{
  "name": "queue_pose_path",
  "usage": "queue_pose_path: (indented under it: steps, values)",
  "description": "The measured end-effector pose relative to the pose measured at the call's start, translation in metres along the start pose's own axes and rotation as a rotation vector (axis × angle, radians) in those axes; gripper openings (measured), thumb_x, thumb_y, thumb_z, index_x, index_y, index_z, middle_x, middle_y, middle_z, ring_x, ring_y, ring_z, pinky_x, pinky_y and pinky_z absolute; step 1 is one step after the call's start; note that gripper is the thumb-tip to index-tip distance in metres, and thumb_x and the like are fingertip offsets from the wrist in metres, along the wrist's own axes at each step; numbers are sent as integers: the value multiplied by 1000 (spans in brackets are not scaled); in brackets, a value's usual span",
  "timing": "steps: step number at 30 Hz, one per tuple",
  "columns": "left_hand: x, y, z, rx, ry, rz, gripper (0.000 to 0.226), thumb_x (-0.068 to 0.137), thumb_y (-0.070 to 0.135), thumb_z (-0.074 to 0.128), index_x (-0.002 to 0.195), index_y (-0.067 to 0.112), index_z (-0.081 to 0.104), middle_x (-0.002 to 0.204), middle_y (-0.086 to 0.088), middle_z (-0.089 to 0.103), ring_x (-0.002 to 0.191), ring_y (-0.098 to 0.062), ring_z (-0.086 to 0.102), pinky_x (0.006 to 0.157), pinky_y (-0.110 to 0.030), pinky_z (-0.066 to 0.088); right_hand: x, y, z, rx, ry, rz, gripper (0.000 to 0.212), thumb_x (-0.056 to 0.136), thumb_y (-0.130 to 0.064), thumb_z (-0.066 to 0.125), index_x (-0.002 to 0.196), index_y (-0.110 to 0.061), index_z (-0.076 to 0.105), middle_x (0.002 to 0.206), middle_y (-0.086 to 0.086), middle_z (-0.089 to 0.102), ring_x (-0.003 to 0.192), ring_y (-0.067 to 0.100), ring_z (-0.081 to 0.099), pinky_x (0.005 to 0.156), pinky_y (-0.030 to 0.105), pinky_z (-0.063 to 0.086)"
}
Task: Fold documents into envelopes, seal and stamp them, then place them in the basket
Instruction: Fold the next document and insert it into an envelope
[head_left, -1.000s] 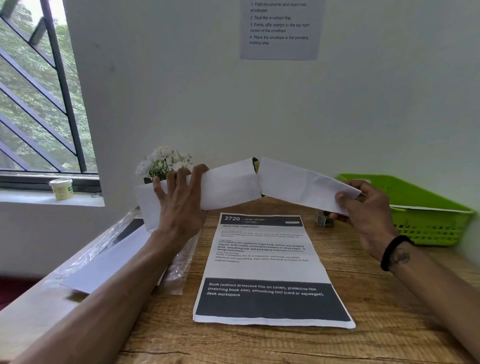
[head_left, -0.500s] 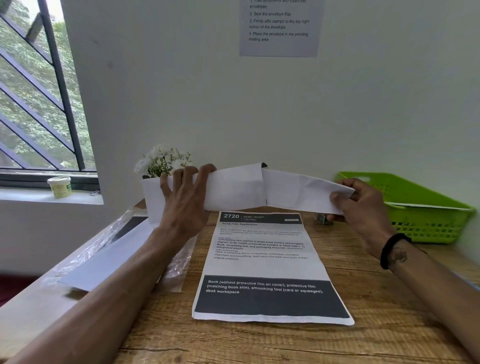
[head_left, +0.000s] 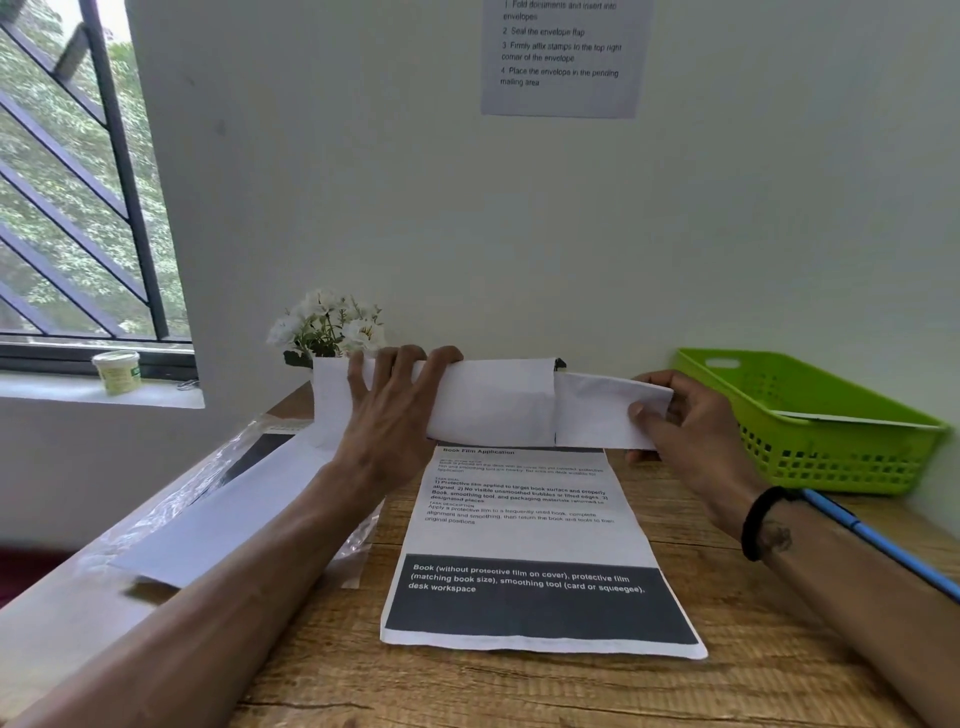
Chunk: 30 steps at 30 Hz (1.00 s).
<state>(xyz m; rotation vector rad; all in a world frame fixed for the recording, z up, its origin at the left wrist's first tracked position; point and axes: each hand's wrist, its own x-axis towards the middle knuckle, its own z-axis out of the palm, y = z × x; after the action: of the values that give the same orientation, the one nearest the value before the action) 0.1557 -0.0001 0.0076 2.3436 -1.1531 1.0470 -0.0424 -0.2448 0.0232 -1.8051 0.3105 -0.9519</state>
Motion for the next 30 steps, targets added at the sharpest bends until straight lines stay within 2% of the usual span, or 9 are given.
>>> queue_pose_path:
  steps: [3, 5, 7, 11, 13, 15, 19, 25, 30]
  values:
    - [0, -2, -2, 1, 17, -16, 91, 66, 27, 85, 144, 31, 37, 131, -6, 45, 130, -30, 37, 119, -68, 13, -1, -1, 3, 24, 4, 9, 29, 93, -8, 73, 119, -18, 65, 106, 5, 73, 89, 16, 72, 57, 26, 60]
    - [0, -4, -4, 9, 40, -39, 89, 67, 25, 84, 143, 30, 39, 130, -6, 47, 129, -30, 38, 118, -68, 15, 0, 0, 2, 40, 36, 30, 38, 90, -11, 78, 123, -23, 63, 106, 5, 76, 91, 21, 74, 67, 38, 64]
    - [0, -6, -6, 14, 58, -62, 87, 67, 26, 84, 143, 29, 41, 129, -7, 47, 127, -31, 39, 117, -68, 17, 2, 1, 0, 97, 76, 48, 37, 88, -10, 79, 118, -24, 63, 103, 9, 76, 84, 29, 75, 75, 48, 64]
    - [0, -7, -7, 18, 63, -76, 87, 67, 24, 84, 143, 27, 43, 129, -8, 47, 127, -32, 40, 117, -68, 17, 5, 2, -5, 161, 163, 65, 26, 86, -6, 80, 101, -18, 63, 97, 15, 76, 75, 43, 71, 76, 55, 61]
    - [0, -7, -6, 17, 60, -80, 87, 66, 23, 84, 143, 27, 43, 129, -8, 47, 127, -32, 40, 117, -69, 16, 5, 3, -4, 171, 170, 61, 20, 85, -5, 81, 96, -14, 66, 95, 17, 74, 75, 40, 71, 78, 54, 62]
    - [0, -7, -6, 15, 56, -83, 87, 66, 23, 84, 143, 27, 43, 129, -8, 46, 127, -32, 39, 117, -69, 16, 4, 4, -3, 161, 157, 51, 16, 85, -3, 81, 93, -10, 70, 86, 11, 73, 73, 33, 68, 80, 55, 62]
    - [0, -3, -5, 3, 49, -73, 87, 66, 22, 82, 142, 29, 41, 128, -6, 46, 127, -32, 40, 118, -69, 16, 2, 4, 1, 129, 110, 19, 13, 84, -4, 82, 87, -13, 74, 80, 5, 73, 73, 23, 67, 79, 48, 62]
    - [0, 1, -5, -13, 32, -49, 89, 67, 26, 84, 143, 31, 38, 130, -5, 46, 130, -30, 37, 119, -68, 13, -6, 2, 9, 100, 34, -28, 11, 85, -3, 81, 92, -9, 74, 82, 6, 76, 72, 11, 69, 61, 23, 58]
    - [1, 8, -4, -8, 38, -24, 99, 60, 23, 91, 142, 34, 37, 129, -2, 45, 129, -28, 37, 120, -68, 15, -10, 1, 15, 80, 0, -29, 13, 84, -7, 83, 94, -11, 75, 82, 5, 78, 73, 12, 72, 65, 27, 61]
